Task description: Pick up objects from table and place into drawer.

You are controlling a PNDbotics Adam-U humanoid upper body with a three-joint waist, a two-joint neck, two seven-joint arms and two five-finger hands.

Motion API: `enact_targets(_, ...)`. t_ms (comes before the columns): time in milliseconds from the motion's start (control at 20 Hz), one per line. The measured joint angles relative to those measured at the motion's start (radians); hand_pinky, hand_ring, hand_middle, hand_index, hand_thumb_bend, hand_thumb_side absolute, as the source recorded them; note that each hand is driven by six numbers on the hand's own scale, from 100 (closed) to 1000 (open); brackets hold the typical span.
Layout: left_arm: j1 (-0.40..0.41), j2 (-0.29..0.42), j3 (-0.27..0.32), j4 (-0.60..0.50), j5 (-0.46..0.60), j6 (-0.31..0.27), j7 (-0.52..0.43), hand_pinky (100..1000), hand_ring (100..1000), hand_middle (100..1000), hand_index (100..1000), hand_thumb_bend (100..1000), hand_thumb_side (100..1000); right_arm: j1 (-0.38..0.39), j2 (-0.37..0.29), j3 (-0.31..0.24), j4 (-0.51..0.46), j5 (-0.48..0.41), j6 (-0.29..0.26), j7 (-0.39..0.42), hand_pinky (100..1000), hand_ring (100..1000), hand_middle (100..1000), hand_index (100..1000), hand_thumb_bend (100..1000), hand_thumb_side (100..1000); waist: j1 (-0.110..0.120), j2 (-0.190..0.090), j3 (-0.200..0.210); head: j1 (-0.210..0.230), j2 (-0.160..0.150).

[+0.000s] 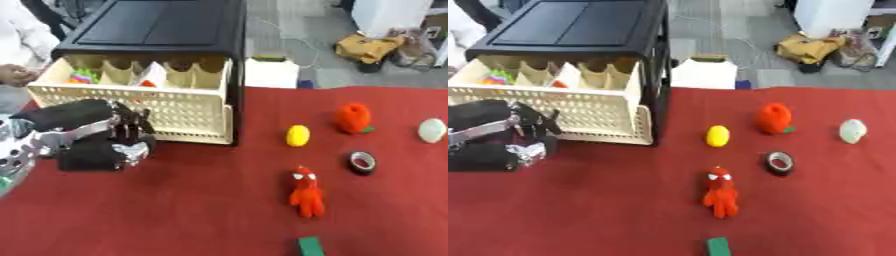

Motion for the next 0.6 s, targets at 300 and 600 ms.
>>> enact_targets(300,-0.033,-0.02,-0.001,0.034,-0.003,-0.009,0.009,413,686,656,861,100,1000,-0.004,0.005,0.0,0.0,0.0,0.001,0.001,700,746,580,715,100,868,-0.001,0.003,-0.005,0.001,-0.008)
enact_targets(600,-0.068,-0.042,-0.009,0.076,-0.014,-0.02,0.021,421,699,696,880,100,1000,-0.004,0.005,0.0,0.0,0.0,0.002,0.002,701,746,579,714,100,868,-0.002,0.005,-0.006,0.005,-0.009)
